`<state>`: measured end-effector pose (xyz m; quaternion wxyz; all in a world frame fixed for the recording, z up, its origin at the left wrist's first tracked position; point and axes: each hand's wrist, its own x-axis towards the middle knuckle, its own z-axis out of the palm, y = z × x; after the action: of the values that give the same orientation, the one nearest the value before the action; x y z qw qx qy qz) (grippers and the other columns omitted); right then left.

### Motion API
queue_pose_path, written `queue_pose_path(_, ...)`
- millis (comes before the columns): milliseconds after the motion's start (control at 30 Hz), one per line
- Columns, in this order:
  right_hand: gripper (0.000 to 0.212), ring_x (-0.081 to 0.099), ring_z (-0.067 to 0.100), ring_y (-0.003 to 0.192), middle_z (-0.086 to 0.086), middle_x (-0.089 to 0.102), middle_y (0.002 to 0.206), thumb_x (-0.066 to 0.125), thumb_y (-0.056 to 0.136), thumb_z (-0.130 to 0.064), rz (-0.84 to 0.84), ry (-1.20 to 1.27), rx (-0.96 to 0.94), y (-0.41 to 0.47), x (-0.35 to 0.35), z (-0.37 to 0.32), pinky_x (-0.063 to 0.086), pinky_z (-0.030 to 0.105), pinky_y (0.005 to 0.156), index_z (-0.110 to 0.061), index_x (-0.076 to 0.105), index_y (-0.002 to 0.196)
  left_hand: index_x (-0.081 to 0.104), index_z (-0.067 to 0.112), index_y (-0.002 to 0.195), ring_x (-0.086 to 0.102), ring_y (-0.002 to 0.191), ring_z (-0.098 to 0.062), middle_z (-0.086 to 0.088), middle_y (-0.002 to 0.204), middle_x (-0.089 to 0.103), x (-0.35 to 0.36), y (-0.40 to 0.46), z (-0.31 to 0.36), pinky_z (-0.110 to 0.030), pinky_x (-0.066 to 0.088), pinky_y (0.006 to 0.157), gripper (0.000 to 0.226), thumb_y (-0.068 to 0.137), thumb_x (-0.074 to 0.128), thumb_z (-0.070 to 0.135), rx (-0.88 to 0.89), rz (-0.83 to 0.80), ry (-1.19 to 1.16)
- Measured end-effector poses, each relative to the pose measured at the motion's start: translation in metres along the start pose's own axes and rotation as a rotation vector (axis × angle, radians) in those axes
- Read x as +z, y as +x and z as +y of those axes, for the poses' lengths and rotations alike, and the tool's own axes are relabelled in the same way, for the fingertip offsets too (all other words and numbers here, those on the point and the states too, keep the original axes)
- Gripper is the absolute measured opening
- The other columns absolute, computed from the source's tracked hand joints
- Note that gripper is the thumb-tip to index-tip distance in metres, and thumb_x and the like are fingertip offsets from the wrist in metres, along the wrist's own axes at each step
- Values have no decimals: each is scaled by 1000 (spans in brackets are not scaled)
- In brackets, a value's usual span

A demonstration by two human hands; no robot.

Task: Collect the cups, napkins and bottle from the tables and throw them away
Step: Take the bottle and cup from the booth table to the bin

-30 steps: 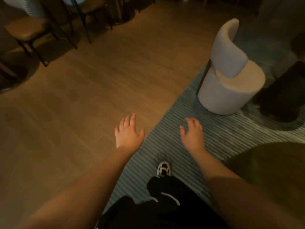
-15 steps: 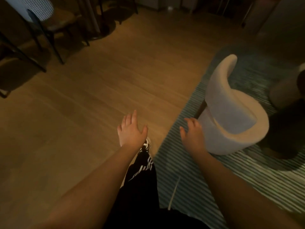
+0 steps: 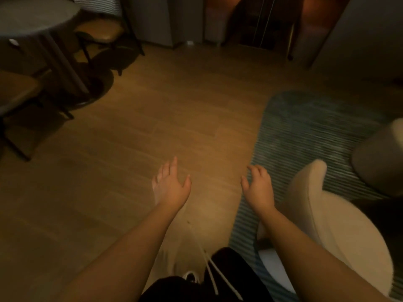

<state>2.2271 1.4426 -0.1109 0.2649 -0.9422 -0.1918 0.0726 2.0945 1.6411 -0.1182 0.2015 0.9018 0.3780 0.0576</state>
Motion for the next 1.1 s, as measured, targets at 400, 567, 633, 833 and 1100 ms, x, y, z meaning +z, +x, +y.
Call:
queue_pose_path(400, 43, 35, 27, 131, 12, 39, 142, 50, 94, -27, 14, -19, 26, 427, 30, -4, 30, 38, 109, -12, 47, 134, 14, 25, 152, 13, 144, -21, -2, 158, 19, 64, 425, 126, -47, 13, 115, 69, 93, 39, 52, 81, -37, 22)
queue_pose_path(567, 43, 34, 27, 132, 11, 38, 143, 49, 95, -29, 7, -28, 51, 596, -1, -10, 30, 37, 110, -13, 45, 135, 19, 24, 151, 16, 144, -22, -5, 156, 24, 66, 596, 208, -46, 15, 114, 69, 92, 43, 50, 110, -22, 26)
queue_pose_path(633, 43, 34, 25, 132, 9, 39, 143, 49, 95, -29, 19, -25, 56, 656, -14, -10, 30, 37, 110, -14, 45, 135, 19, 24, 151, 16, 144, -22, -5, 156, 24, 67, 656, 239, -46, 15, 113, 69, 93, 43, 51, 109, -11, 16)
queue_pose_path(833, 44, 33, 25, 133, 8, 37, 145, 48, 95, -31, 69, -39, 84, 852, -34, 4, 29, 37, 111, -15, 44, 136, 15, 24, 152, 15, 144, -22, -4, 157, 21, 95, 833, 331, -47, 15, 114, 70, 93, 39, 54, 155, -7, -9)
queue_pose_path(1100, 43, 37, 25, 130, 8, 40, 142, 49, 95, -33, 114, -62, 128, 1158, -37, 32, 33, 37, 107, -17, 46, 134, 13, 28, 151, 14, 144, -21, -1, 157, 20, 154, 1121, 458, -48, 14, 114, 70, 92, 40, 55, 238, -27, -39)
